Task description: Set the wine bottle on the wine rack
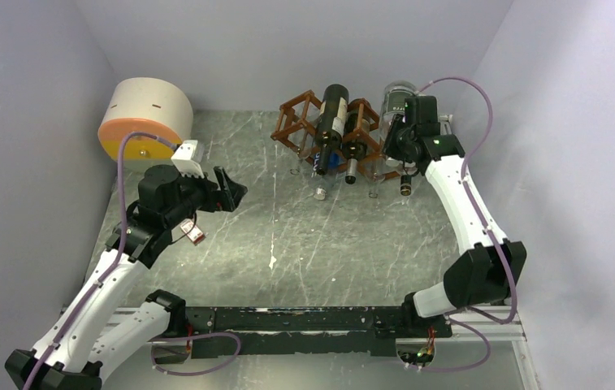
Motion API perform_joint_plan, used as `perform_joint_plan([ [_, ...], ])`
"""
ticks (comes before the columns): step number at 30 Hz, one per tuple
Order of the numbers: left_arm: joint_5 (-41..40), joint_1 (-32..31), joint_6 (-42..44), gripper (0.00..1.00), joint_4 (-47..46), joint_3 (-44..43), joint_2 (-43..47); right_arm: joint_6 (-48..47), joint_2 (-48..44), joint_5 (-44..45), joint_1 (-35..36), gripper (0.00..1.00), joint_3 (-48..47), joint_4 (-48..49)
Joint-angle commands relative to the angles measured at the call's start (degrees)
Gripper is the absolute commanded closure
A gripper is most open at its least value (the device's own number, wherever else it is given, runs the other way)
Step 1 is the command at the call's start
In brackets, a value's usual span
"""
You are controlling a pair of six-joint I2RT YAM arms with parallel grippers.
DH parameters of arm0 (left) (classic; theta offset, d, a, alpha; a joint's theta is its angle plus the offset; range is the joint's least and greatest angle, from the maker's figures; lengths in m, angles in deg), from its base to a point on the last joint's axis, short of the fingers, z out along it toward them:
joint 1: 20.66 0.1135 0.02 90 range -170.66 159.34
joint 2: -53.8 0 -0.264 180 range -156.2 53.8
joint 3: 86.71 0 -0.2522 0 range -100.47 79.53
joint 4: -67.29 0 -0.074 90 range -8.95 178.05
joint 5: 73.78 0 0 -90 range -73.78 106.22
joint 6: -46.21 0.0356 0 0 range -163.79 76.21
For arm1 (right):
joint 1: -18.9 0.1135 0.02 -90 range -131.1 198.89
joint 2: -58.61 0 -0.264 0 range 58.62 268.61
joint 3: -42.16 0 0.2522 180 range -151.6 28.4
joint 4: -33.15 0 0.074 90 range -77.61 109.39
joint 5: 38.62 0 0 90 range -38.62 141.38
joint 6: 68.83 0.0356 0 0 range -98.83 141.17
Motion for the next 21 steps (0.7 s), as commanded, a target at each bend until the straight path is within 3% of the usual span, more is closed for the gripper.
perform_joint_plan([
  [1, 7.33, -0.24, 4.84, 0.05, -1.67, 0.35, 0.17, -0.38, 0.4, -5.17, -1.04, 1.0, -6.11, 7.41],
  [7, 11.89, -0.24, 7.65, 0.05, -2.57, 1.26, 1.43, 1.25, 1.85, -6.88, -1.59, 1.0, -5.65, 7.16],
  [20, 11.47, -0.24, 8.18, 0.05, -2.36, 1.66, 2.03, 1.12, 4.58, -6.79, -1.71, 1.0, -4.1, 7.75],
  [21, 11.51, -0.24, 8.19, 0.05, -2.4, 1.72, 1.95, 0.59, 4.78, -6.96, -1.68, 0.96, -3.92, 7.59],
])
